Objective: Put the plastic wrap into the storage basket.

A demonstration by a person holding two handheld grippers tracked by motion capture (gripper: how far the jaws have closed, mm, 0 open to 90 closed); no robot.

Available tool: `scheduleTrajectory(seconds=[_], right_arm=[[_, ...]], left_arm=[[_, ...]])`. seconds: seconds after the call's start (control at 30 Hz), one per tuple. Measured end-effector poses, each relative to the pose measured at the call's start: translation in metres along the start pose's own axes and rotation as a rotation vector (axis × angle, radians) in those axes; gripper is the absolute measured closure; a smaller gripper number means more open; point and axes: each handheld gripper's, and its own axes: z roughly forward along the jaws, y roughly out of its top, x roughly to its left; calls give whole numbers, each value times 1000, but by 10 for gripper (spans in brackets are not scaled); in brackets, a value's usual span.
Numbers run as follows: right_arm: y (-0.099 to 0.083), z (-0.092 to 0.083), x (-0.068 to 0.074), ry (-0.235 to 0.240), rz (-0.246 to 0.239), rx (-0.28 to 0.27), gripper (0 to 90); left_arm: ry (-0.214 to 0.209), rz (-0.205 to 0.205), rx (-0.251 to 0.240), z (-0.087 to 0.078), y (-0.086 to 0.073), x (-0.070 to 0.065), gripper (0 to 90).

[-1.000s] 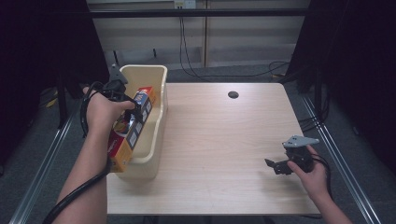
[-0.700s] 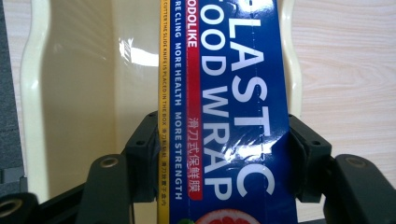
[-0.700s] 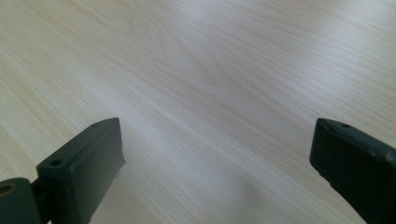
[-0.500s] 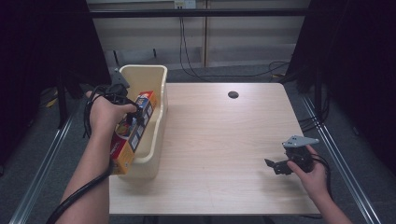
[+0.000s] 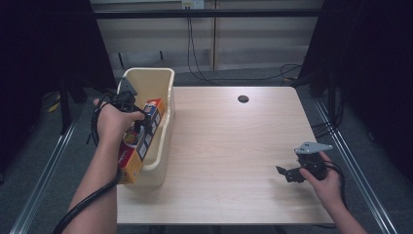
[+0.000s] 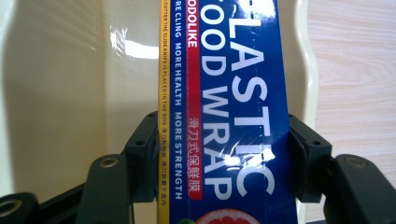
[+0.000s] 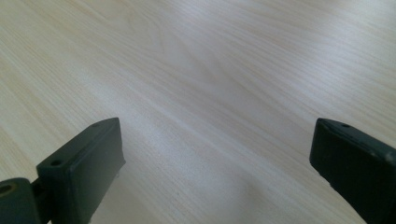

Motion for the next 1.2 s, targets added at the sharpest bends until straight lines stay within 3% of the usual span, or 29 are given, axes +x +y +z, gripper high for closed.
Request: scheduleTrajectory(seconds=[0.87, 0.9, 1.2], right_arm=[[0, -1, 0, -8, 5, 3, 24], [0, 0, 0, -4, 2, 1, 24], [0, 0, 0, -3, 2, 1, 24]], left_arm=[[4, -25, 23, 20, 5, 0, 399], [-11, -34, 31, 20, 5, 0, 399], [3, -35, 50, 25, 6, 1, 397]])
